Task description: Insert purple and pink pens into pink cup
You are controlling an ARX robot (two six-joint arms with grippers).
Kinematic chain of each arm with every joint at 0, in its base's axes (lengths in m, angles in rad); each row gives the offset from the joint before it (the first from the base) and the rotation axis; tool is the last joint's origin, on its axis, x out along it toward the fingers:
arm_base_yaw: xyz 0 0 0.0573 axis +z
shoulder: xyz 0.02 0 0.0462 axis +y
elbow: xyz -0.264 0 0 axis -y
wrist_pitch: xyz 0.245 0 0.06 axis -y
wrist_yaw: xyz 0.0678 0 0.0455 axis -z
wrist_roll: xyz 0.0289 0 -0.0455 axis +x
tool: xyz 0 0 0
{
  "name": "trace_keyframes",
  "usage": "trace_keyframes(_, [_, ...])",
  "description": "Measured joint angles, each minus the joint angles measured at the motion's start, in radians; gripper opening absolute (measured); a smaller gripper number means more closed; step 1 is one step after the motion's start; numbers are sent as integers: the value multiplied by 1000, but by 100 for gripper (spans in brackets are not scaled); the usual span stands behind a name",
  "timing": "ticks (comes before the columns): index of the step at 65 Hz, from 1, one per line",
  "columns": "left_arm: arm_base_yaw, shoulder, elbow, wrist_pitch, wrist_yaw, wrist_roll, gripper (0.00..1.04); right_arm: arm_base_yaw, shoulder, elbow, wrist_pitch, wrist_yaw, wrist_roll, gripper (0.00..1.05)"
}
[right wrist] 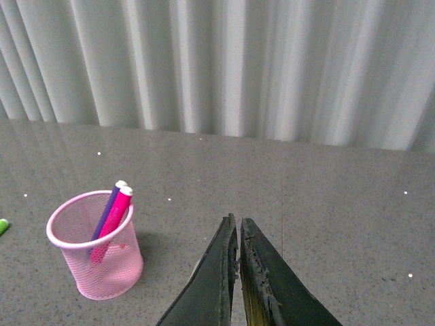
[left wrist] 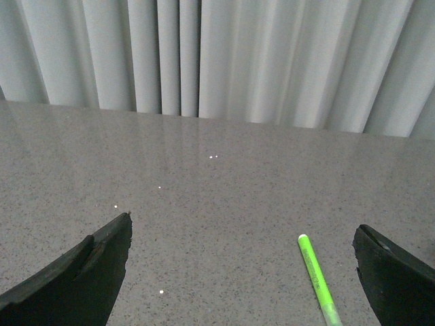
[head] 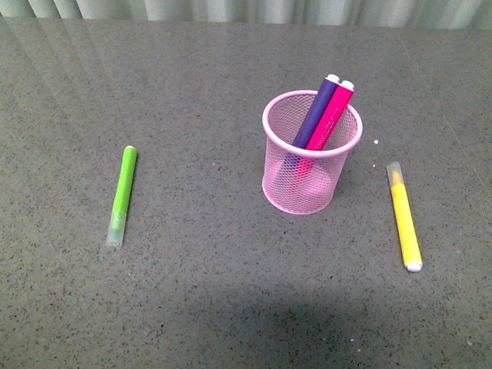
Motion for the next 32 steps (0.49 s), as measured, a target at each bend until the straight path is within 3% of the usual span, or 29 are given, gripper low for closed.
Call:
trace_keyframes(5, [0,0,0,0,0,0,97,0,-124,0,-153,0,0,3])
trace_keyframes(24, [0,0,0,0,0,0,97,0,-159,0,-162,0,0,3])
trace_keyframes(32, [0,0,0,0,0,0,97,0,-159,0,-162,0,-1,24])
